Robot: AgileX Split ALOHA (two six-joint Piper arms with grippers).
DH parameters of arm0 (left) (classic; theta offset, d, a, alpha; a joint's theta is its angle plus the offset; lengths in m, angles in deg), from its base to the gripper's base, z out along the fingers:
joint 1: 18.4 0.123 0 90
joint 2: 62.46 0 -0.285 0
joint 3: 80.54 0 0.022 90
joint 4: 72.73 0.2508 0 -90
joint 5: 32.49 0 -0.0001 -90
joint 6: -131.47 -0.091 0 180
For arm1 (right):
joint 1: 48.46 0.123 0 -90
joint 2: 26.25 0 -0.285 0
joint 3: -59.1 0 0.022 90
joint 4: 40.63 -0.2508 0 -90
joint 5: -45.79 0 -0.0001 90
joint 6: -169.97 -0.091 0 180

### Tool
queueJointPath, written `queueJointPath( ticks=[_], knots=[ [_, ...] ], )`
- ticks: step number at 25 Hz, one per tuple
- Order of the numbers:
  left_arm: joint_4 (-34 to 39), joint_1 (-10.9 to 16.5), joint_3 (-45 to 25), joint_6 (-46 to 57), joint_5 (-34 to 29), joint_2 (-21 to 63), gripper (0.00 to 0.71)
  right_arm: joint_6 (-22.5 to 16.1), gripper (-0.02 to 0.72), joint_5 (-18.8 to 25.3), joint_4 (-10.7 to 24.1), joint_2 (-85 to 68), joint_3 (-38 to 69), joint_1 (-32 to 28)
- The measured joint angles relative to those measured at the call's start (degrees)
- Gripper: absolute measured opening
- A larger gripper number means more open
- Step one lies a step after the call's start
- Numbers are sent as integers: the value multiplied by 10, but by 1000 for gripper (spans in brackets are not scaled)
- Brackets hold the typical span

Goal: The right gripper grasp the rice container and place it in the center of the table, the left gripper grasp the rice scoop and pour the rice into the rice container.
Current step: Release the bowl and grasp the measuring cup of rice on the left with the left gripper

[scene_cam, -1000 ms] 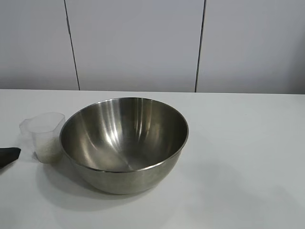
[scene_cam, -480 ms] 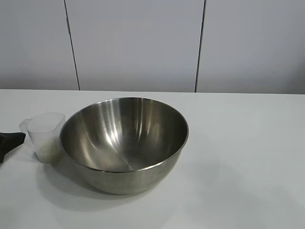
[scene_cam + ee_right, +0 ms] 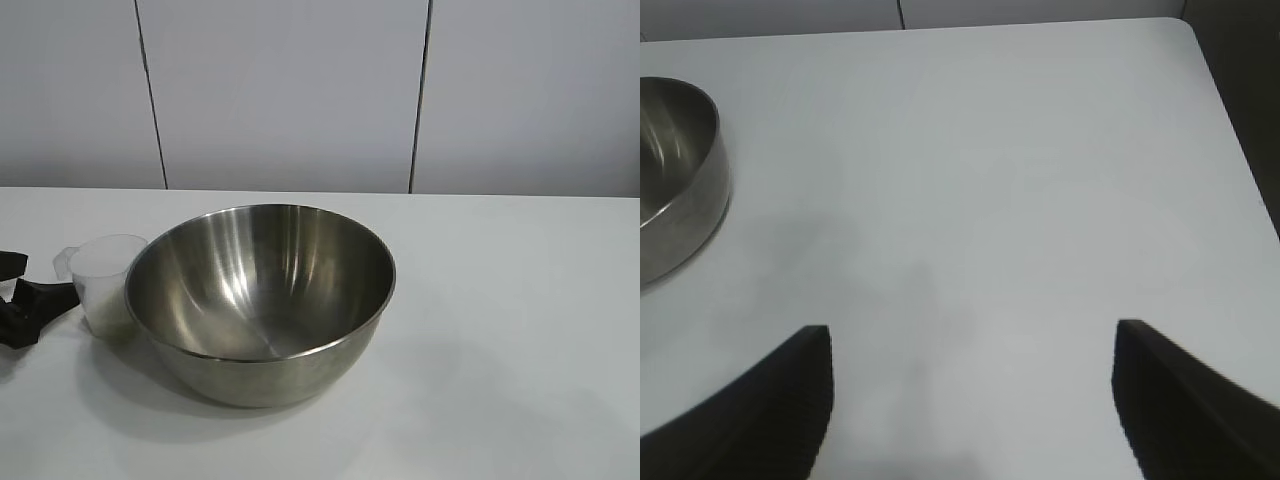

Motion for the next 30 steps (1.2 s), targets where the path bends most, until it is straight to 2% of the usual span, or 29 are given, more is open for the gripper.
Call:
queueJointPath(
  ticks=[12,14,17,23,26,30],
  knots=[
    [1,0,17,70,0,0,569,0,536,0,0,0,0,0],
    [2,0,17,75,0,0,547,0,536,0,0,0,0,0],
    [12,0,17,75,0,0,428,0,536,0,0,0,0,0],
    [41,0,17,75,0,0,99,0,536,0,0,0,0,0],
    [50,0,17,83,-1,6,27,0,536,0,0,0,0,0],
    [45,0,17,149,-5,45,10,0,536,0,0,0,0,0]
  ],
)
